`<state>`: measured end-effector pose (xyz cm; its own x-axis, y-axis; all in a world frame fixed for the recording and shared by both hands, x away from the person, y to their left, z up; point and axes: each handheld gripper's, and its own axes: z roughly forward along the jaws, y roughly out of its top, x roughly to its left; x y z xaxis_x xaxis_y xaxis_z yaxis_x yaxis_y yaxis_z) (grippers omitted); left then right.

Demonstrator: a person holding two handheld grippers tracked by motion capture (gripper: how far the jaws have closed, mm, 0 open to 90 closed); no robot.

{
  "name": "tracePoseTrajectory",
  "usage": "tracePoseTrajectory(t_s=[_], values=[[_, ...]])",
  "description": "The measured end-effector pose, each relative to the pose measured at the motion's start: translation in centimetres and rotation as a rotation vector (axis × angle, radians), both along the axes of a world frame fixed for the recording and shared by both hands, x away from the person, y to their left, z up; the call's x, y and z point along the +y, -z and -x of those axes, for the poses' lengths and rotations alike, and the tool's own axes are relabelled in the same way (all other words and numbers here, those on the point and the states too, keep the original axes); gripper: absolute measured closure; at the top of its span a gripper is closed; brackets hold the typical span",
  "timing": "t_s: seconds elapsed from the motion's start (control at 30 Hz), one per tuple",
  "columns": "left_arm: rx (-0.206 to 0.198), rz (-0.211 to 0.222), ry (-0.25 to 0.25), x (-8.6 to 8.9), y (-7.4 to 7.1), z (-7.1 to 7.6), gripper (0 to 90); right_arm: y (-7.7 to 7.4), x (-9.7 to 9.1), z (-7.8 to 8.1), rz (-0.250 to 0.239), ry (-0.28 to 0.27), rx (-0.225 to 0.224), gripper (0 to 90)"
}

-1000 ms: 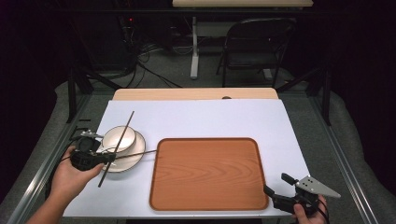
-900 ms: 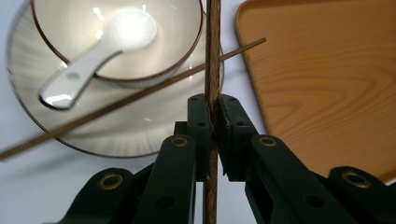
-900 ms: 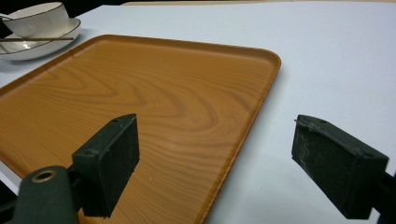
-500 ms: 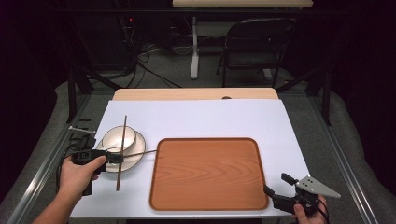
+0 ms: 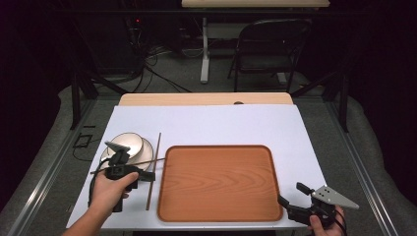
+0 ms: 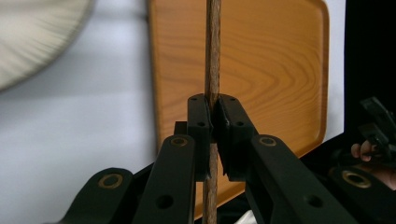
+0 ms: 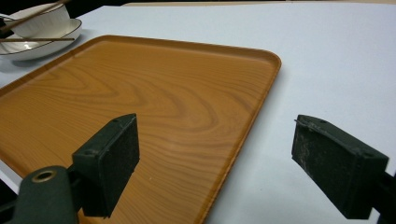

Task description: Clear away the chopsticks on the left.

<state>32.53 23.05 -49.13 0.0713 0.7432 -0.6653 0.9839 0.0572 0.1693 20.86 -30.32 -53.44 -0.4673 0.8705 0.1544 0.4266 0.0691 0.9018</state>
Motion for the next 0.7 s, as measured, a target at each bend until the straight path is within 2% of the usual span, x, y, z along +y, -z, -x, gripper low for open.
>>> tracePoseTrajectory(t_s=[0.17,0.3,0.33,0.47,0.6,0.7], values=[[0.038,0.012,0.02,-2.1,1.6,-0.1,83.9,0.0,0.0,0.0,-0.001,-0.001,-0.003,14.7],[0.064,-0.002,0.029,-3.3,2.8,-0.1,83.8,0.0,0.0,0.0,-0.001,-0.002,-0.004,14.7],[0.077,-0.01,0.037,-3.5,3.0,-0.2,83.9,0.0,0.0,0.0,-0.001,-0.003,-0.004,14.7],[0.086,-0.05,0.029,-4.2,3.6,-0.2,83.8,0.0,0.0,0.0,-0.003,-0.004,-0.007,14.7],[0.089,-0.052,0.013,-4.6,4.2,-0.4,83.8,0.0,0.0,0.0,-0.001,-0.005,-0.006,14.7],[0.095,-0.09,0.031,-4.9,4.4,-0.6,83.7,0.0,0.0,0.1,-0.003,-0.005,-0.007,14.7]])
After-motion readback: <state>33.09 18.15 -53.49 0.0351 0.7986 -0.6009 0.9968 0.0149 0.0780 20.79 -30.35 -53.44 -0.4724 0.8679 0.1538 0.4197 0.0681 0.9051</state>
